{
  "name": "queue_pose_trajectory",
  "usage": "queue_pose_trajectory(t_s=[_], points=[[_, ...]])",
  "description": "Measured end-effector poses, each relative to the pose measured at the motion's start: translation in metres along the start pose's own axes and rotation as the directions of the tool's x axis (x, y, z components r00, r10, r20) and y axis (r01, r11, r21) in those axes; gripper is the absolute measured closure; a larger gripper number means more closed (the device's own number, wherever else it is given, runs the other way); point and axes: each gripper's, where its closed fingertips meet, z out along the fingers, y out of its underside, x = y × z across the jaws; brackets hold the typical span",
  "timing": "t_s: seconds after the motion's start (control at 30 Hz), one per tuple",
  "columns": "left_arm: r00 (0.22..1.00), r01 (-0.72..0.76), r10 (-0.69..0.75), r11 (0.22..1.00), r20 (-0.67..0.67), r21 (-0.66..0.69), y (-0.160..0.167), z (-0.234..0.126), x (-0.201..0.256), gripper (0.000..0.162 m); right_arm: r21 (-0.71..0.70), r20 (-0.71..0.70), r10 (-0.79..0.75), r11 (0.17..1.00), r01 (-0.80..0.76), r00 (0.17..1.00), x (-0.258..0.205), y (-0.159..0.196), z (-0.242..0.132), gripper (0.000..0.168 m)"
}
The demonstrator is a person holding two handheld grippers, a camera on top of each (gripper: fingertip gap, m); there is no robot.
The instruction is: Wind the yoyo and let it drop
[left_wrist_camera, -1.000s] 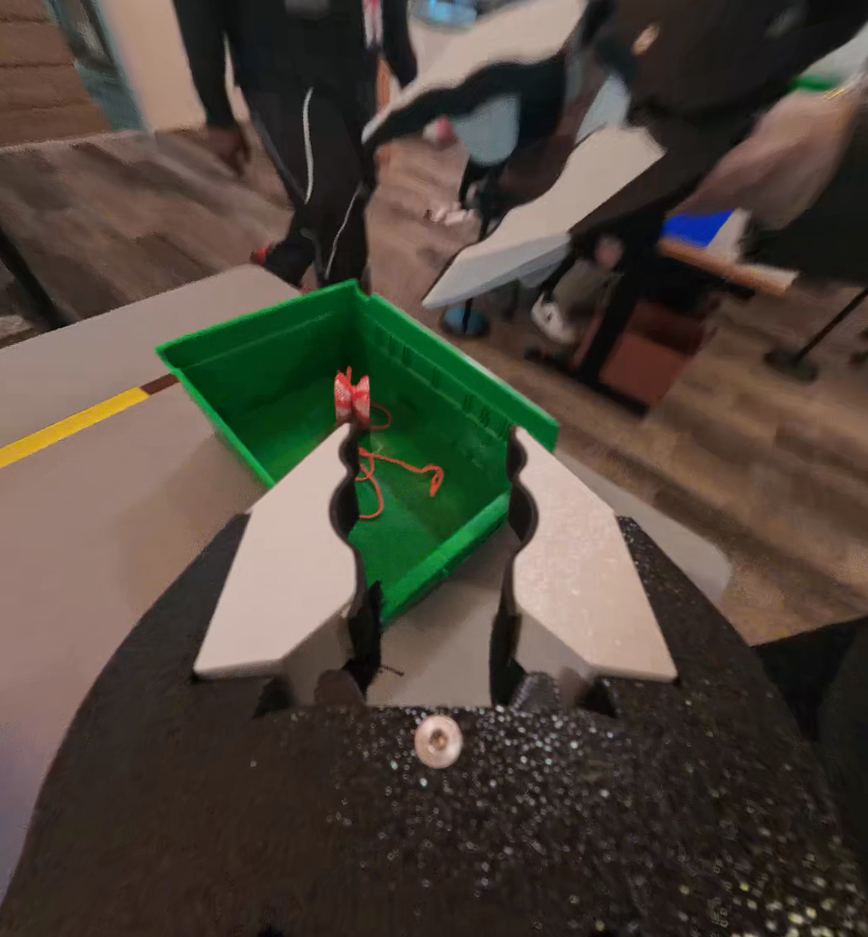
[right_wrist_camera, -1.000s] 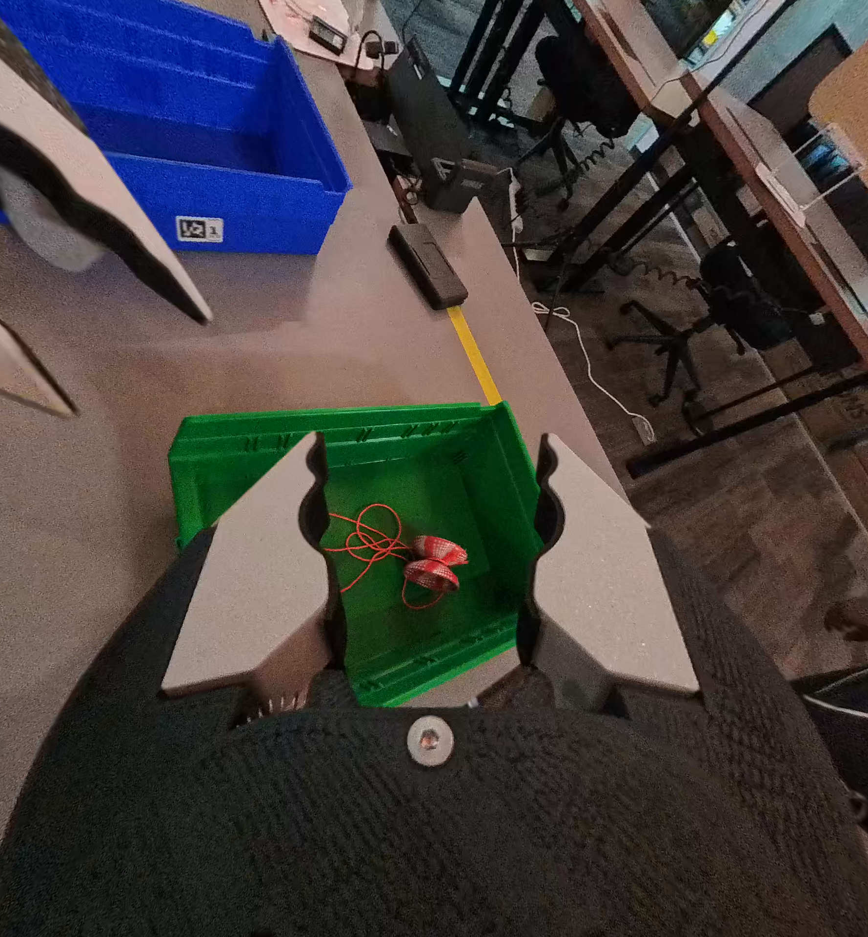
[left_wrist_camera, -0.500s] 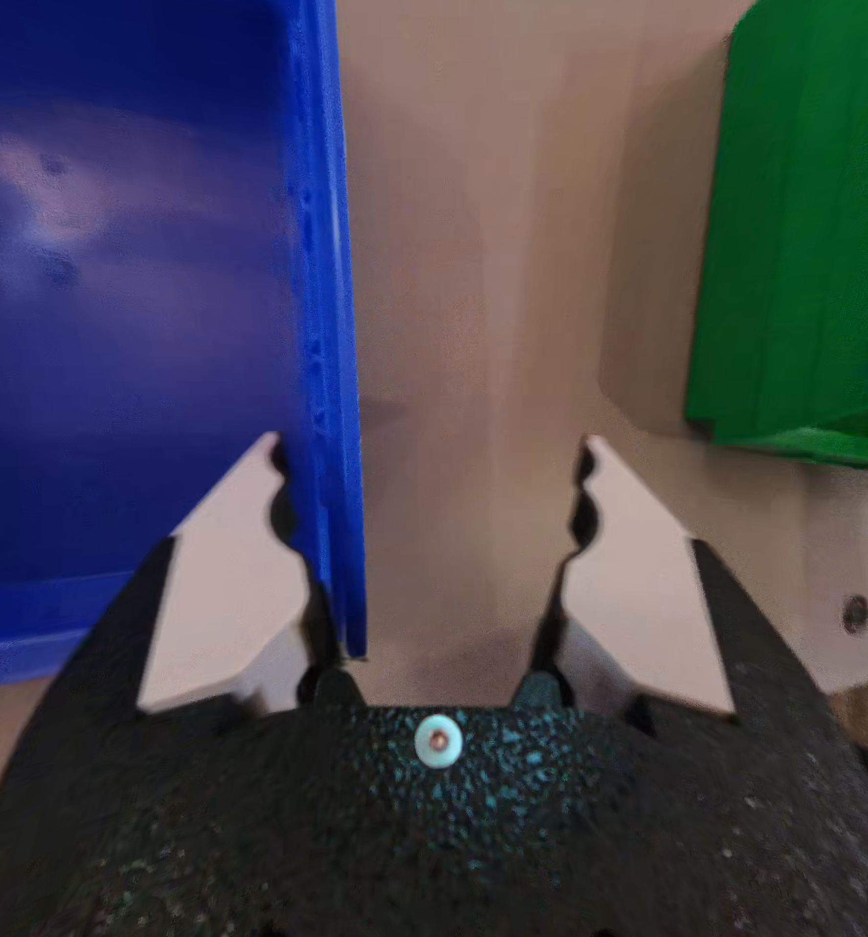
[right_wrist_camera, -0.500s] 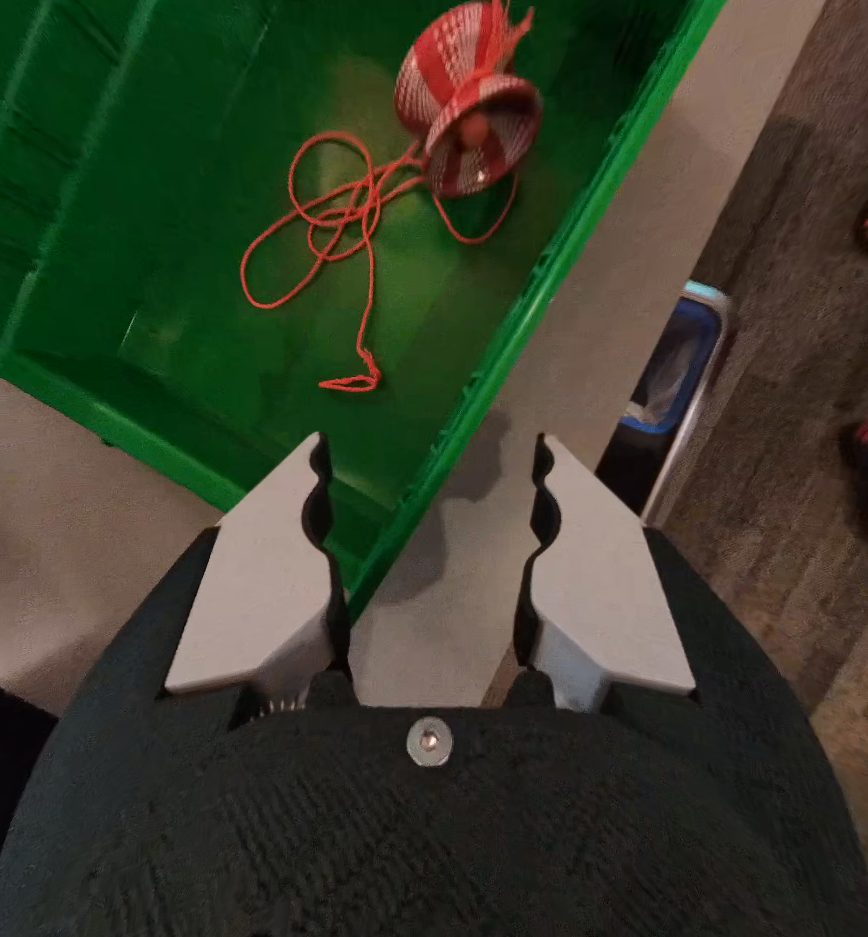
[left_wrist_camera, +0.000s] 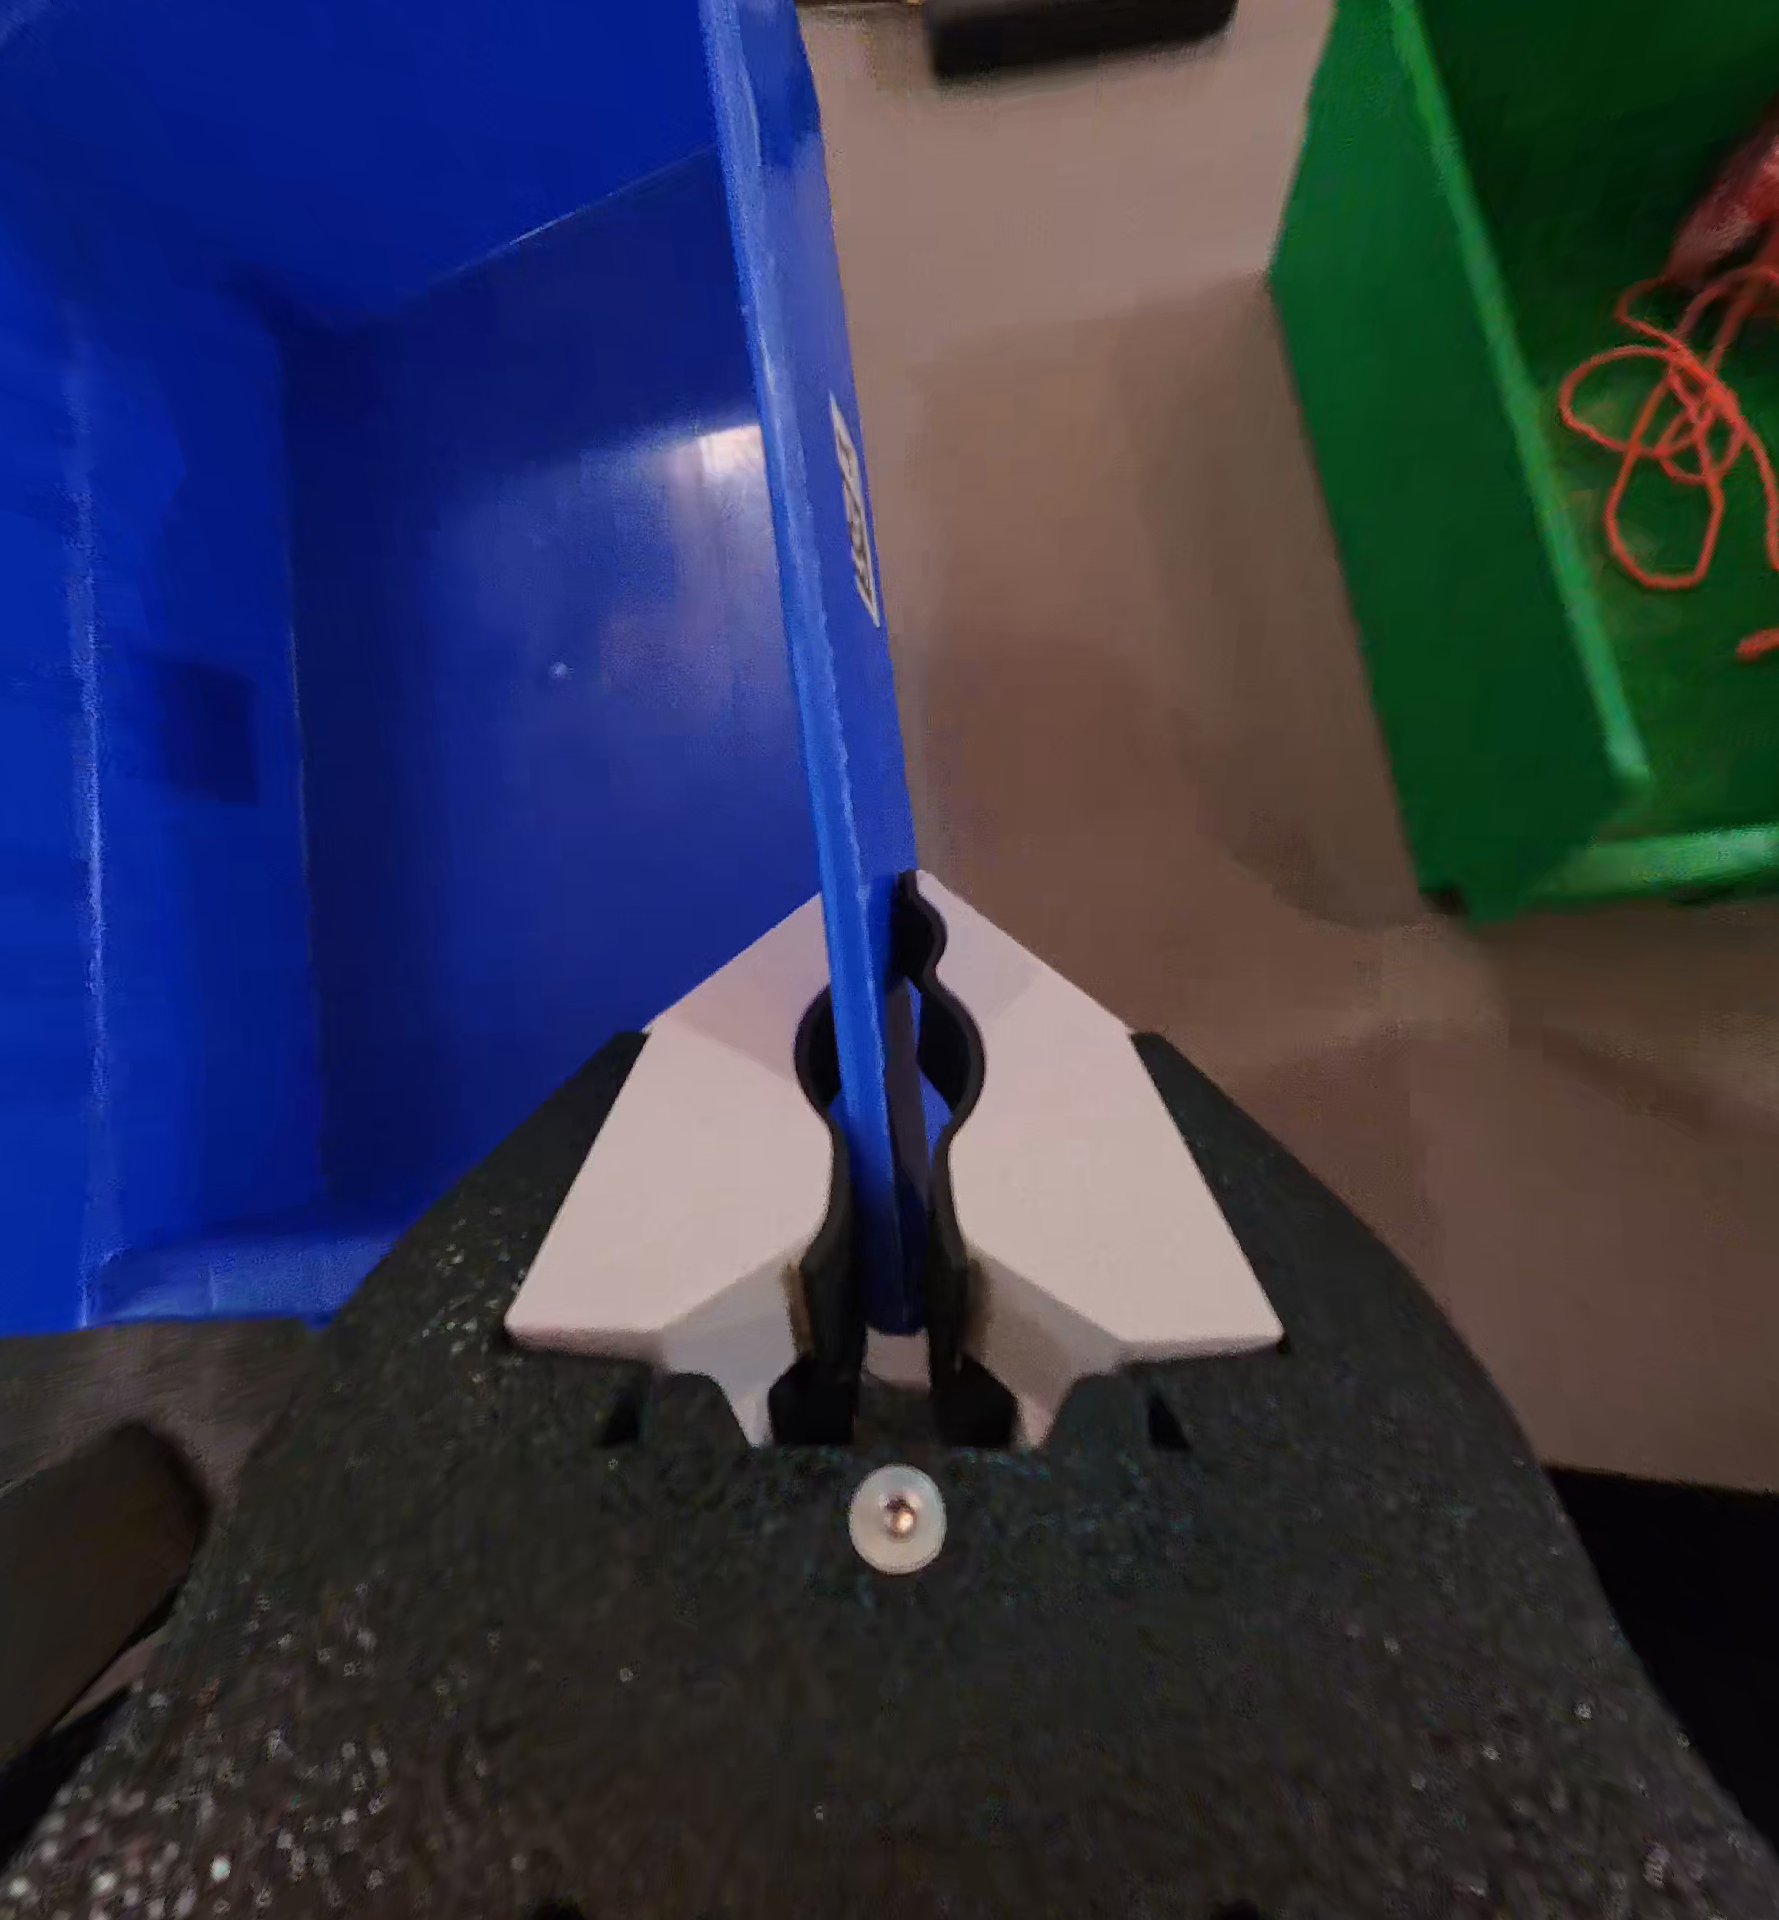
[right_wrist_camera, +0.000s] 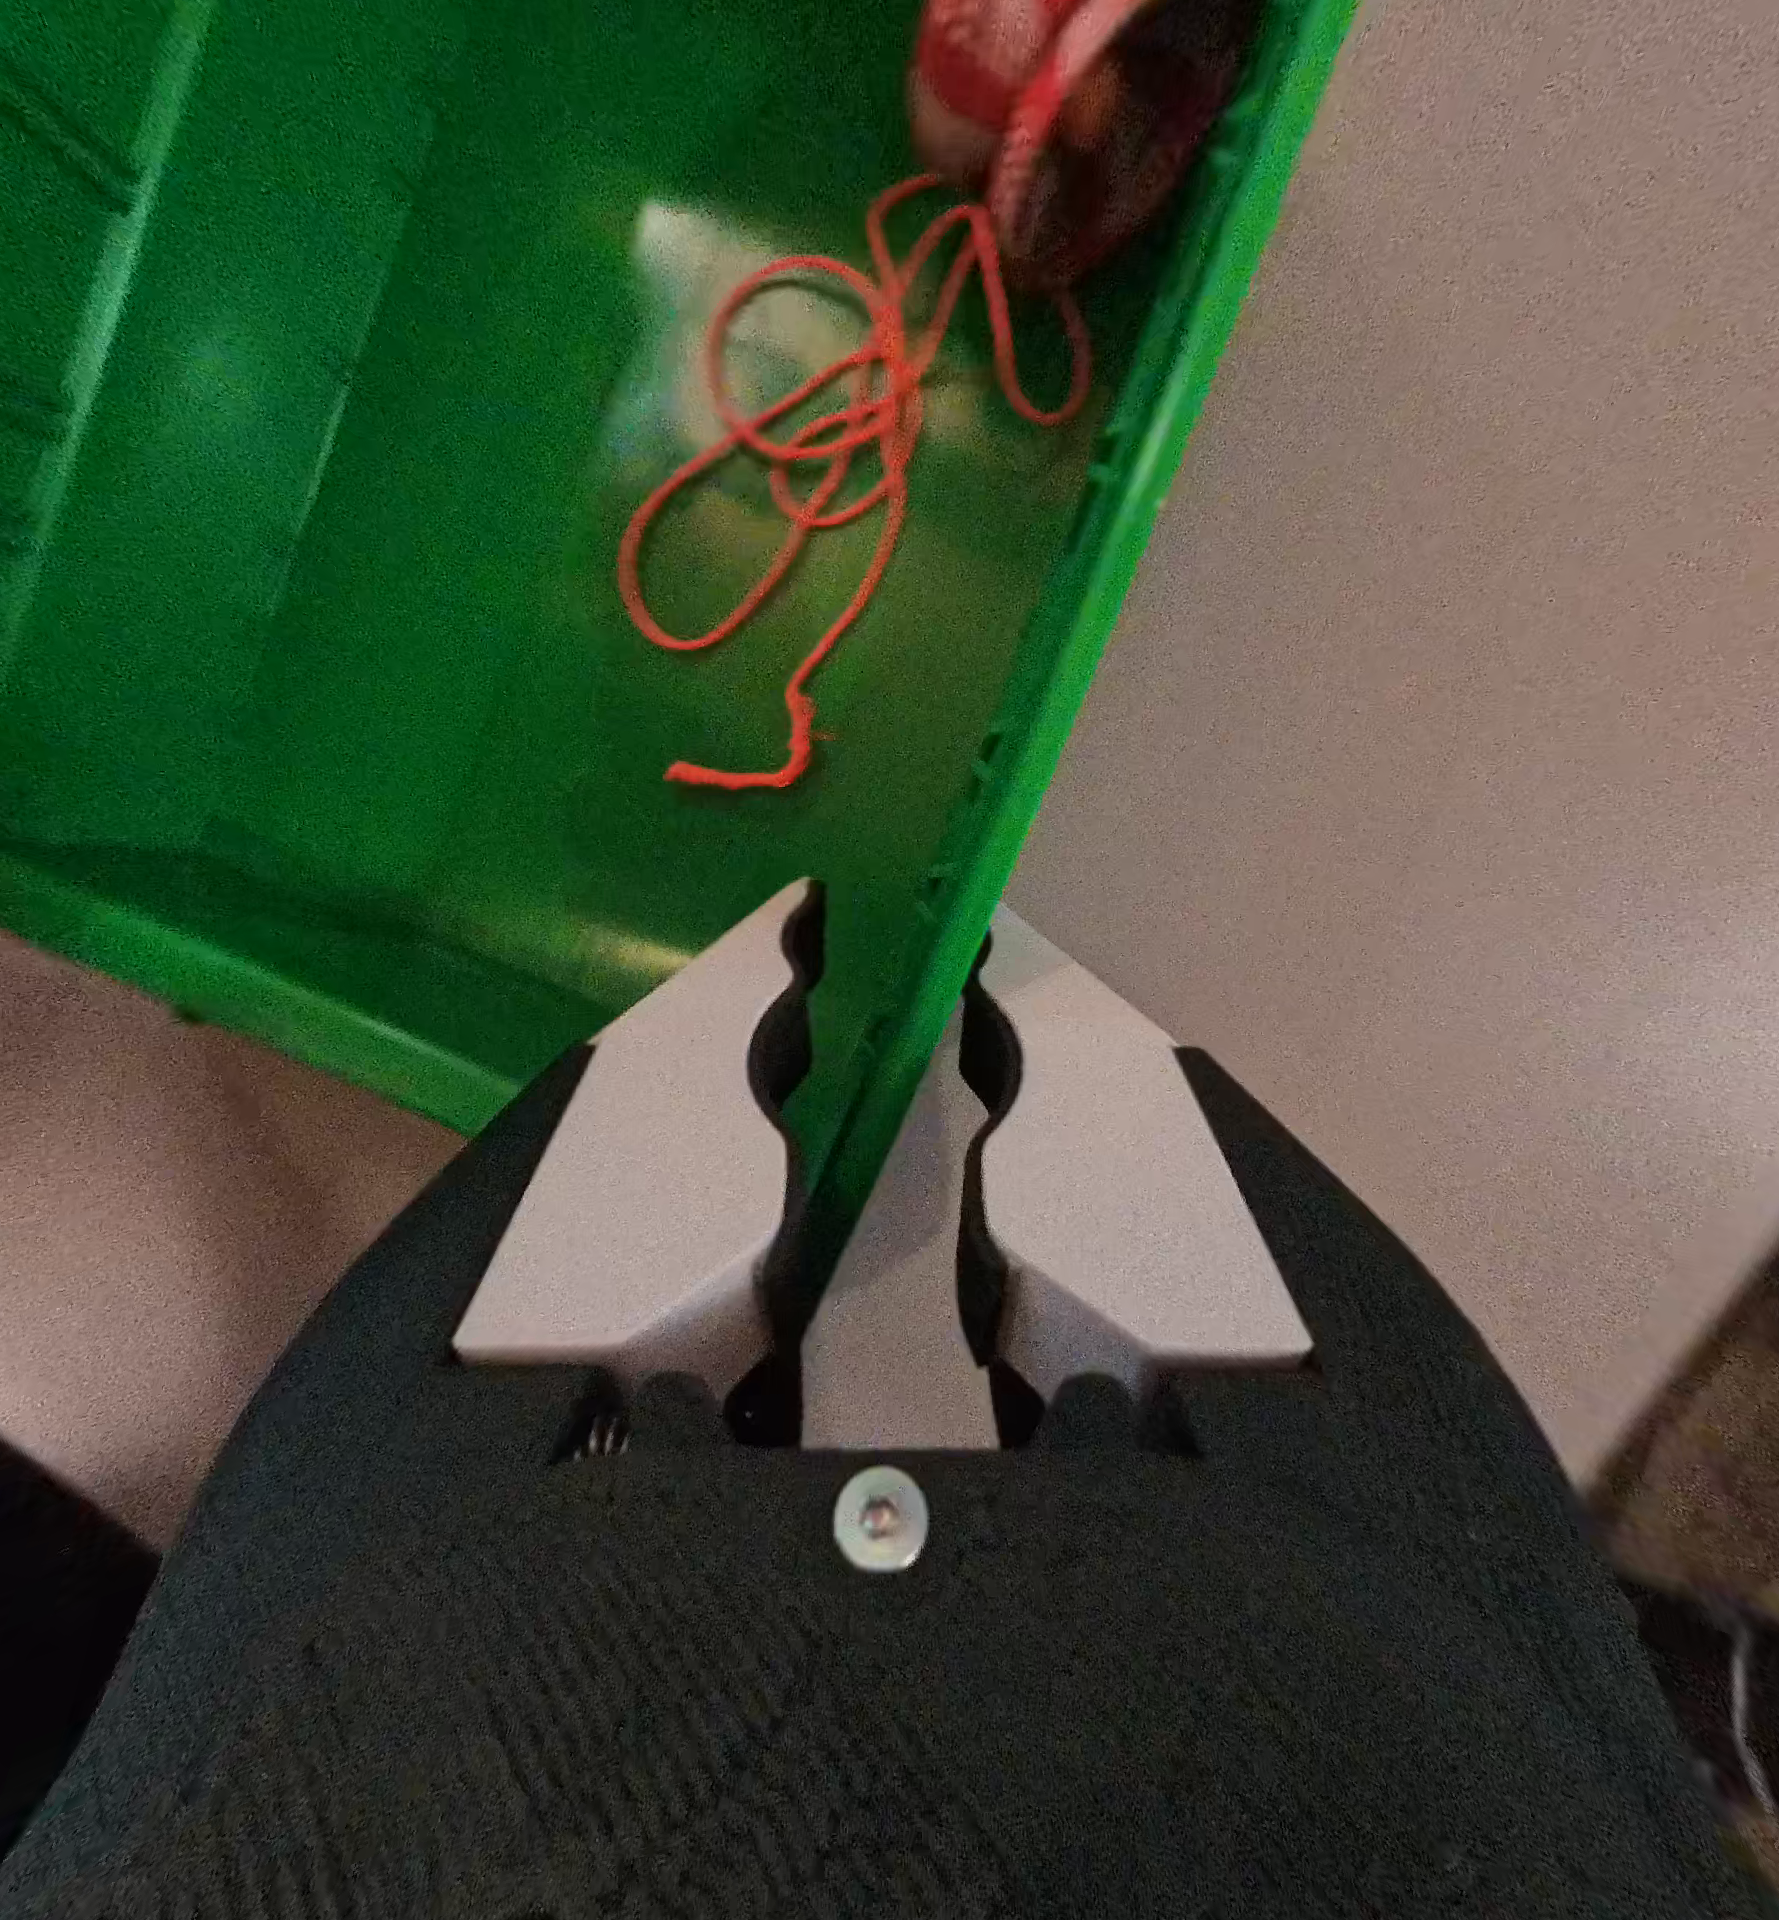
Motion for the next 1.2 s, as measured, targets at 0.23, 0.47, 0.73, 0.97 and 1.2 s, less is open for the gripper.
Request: queue_pose_trajectory(t_s=[0.23,0.47,0.73,0.97,1.2], points=[[0.999,-0.044,0.04,0.987,0.033,0.153,-0.029,-0.085,0.009,0.16,0.265,0.174,-0.266,0.94,0.215,0.948,-0.095,-0.066,-0.026,0.115],[0.903,-0.219,0.324,0.913,-0.282,0.345,-0.092,-0.102,0.163,0.16,0.642,-0.088,-0.133,0.75,0.158,0.987,0.021,-0.101,-0.123,0.13],[0.567,-0.447,0.631,0.776,-0.529,0.446,-0.095,-0.058,0.361,0.16,0.686,-0.484,0.127,0.67,0.285,0.866,0.173,-0.051,-0.218,0.135],[0.519,-0.593,0.678,0.724,-0.52,0.352,-0.064,0.037,0.439,0.16,0.585,-0.591,0.1,0.736,0.341,0.8,0.209,-0.013,-0.236,0.134],[0.689,-0.567,0.606,0.792,-0.398,0.224,-0.047,0.107,0.429,0.159,0.548,-0.547,0.038,0.771,0.324,0.836,0.19,0.026,-0.216,0.135]])
